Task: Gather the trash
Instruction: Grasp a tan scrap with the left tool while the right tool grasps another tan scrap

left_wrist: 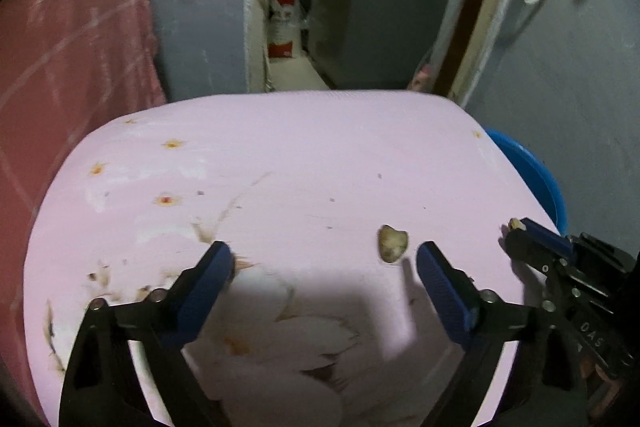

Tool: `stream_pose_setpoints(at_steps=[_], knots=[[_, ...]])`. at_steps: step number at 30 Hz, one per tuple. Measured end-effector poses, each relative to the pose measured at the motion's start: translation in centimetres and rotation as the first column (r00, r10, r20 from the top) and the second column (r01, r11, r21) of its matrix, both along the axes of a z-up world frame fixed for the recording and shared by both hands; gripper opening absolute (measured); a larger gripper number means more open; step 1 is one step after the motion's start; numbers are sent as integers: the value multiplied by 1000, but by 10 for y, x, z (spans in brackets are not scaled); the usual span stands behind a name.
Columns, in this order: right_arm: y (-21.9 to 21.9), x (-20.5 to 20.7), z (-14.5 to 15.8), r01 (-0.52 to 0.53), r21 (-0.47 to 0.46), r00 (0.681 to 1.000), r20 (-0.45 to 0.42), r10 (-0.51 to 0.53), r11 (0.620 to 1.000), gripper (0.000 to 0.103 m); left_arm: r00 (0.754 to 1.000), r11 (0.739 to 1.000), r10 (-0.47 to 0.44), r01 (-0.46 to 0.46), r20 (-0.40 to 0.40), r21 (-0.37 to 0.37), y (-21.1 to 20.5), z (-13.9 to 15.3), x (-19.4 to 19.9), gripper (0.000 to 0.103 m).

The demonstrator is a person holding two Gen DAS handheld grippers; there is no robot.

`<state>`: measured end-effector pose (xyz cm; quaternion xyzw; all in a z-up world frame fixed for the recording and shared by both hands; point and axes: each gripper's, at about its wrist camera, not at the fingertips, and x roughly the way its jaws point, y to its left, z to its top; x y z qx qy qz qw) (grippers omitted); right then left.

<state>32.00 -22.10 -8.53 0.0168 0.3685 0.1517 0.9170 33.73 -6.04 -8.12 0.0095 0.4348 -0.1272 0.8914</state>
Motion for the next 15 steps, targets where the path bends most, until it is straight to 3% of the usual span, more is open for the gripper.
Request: stream_pose_setpoints(at_steps=[3,11,13,15], knots=[[-5,-2,-1,5,16,1000,1,-5,1000,14,999,999,-44,44,-23,0,-11,-6,1,67],[-7,-4,0,6,31,1000,9,-6,1000,14,993,993,-118,119,-18,17,-23,-9,6,32],[-5,-5,0,6,31,1000,12,-6,999,14,993,993,-121,121,-17,13,-22,-9,7,15],[-7,-7,0,5,32,1000,15,-6,999,14,990,991,-137,137,-26,-9,-22,-9,8,13]])
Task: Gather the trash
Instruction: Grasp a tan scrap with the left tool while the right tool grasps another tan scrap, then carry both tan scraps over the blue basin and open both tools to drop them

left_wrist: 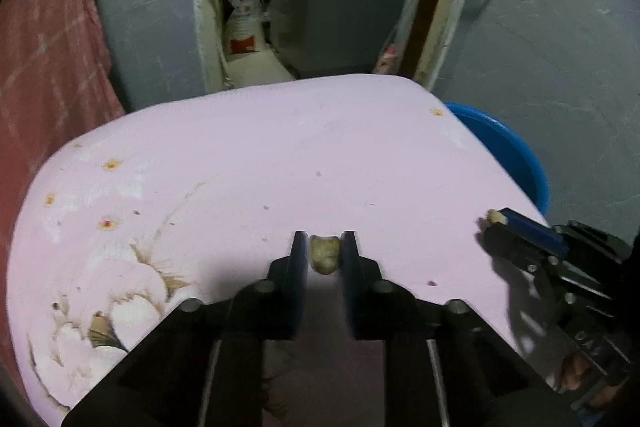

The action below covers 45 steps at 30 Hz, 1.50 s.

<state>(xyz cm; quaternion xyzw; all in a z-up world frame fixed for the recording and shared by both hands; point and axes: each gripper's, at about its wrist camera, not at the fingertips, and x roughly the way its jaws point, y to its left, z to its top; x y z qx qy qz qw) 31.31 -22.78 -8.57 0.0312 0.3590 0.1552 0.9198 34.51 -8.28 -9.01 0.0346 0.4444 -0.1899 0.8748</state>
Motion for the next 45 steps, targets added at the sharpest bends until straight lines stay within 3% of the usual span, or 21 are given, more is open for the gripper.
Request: stream_pose_setpoints(at_steps=[5,9,15,22,29,36,42,45], knots=[[-5,-9,5,6,13,1000,25,-6,1000,14,999,999,-24,24,23,-30,-5,5,-7,13],[-12,-22,19,32,13,995,98,-34,999,14,993,997,-6,15,119,-73,-10,24,-23,13],[-34,-43,65,93,20,958,269,-95,995,14,949,976,73,-5,307,-218,-21,59,-44,13],[-70,-62,116,176,55,873,453,-182,983,14,865,942,143,29,481,-333,-44,101,-62,13],[-105,-66,135,242,81,829,501,-249,967,14,834,937,116,89,539,-339,-76,126,-65,13],[-131,-52,126,300,116,805,501,-316,947,14,805,940,103,113,584,-322,-107,129,-56,13],[-147,-38,103,342,123,810,465,-358,932,14,828,949,68,119,556,-292,-128,113,-33,13],[-154,-29,88,348,119,830,422,-365,930,14,857,955,40,118,514,-271,-137,104,-20,13]])
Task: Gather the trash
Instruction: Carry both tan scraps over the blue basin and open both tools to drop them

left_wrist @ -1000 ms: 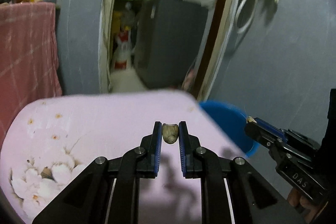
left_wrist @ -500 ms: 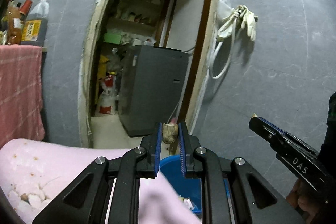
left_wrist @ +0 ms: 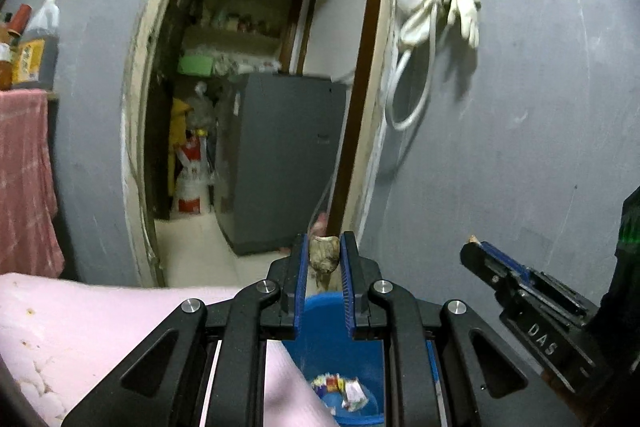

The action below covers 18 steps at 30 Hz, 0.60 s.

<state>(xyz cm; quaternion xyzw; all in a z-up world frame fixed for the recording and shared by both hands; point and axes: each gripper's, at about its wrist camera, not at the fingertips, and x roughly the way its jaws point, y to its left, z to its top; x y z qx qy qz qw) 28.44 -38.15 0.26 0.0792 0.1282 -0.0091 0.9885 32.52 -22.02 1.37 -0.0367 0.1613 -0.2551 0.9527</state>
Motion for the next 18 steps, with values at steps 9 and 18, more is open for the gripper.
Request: stream_pose_setpoints(at_steps=[9,18], knots=[[-17,23,-41,1,78,990,-138,10,997,15,984,993,-43,61,-171,101,-24,-42,28,13],[-23,36,-60,-5,110,975,-222,30,994,16,923,988,-82,125,-376,92,-32,-74,57,13]])
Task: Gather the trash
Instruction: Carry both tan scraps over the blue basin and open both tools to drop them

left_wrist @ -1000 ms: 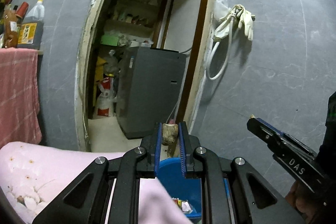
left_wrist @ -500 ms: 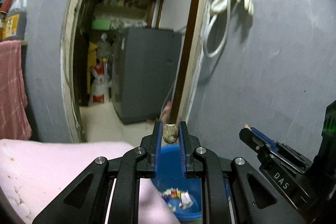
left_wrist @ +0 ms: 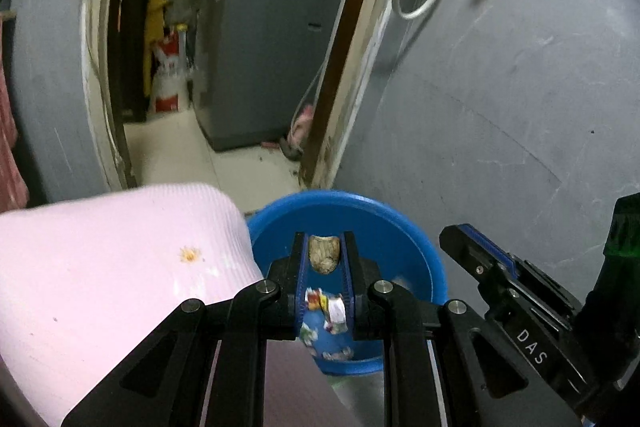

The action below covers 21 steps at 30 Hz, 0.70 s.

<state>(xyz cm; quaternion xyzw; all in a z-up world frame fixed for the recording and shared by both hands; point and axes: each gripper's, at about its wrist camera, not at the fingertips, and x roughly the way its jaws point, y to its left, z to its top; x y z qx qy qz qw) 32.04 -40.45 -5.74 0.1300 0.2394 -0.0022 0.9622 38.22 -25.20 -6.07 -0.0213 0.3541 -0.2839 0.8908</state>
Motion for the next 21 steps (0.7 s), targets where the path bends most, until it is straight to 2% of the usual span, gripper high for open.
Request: stream_pose_setpoints(at_steps=[3,6,8,11,13,17,21], knots=[[-1,1,-1,2,6,1000,-10,-2,1000,22,999,1000,-7,7,-46,-4,0,-7,7,15],[-4,-2,-1,8,8,1000,-6,-8,1000,30,998,1000,-8,7,-69,-15,1,-9,10,28],[-5,-4,1,12,8,1000,-5,-12,1000,34,997,1000,-1,-1,-74,-26,4,-8,9,29],[-6,-9,5,16,2,1000,-1,-16,1000,40,998,999,17,-19,-58,-40,9,-2,4,31],[-5,-15,10,17,-8,1000,8,-17,1000,46,998,997,38,-41,-41,-61,19,3,-2,41],[-3,-24,19,19,-24,1000,20,-19,1000,56,996,991,93,-94,-14,-95,40,16,-14,49],[2,-34,30,19,-34,999,34,-18,999,65,992,986,127,-125,13,-109,59,31,-25,64]])
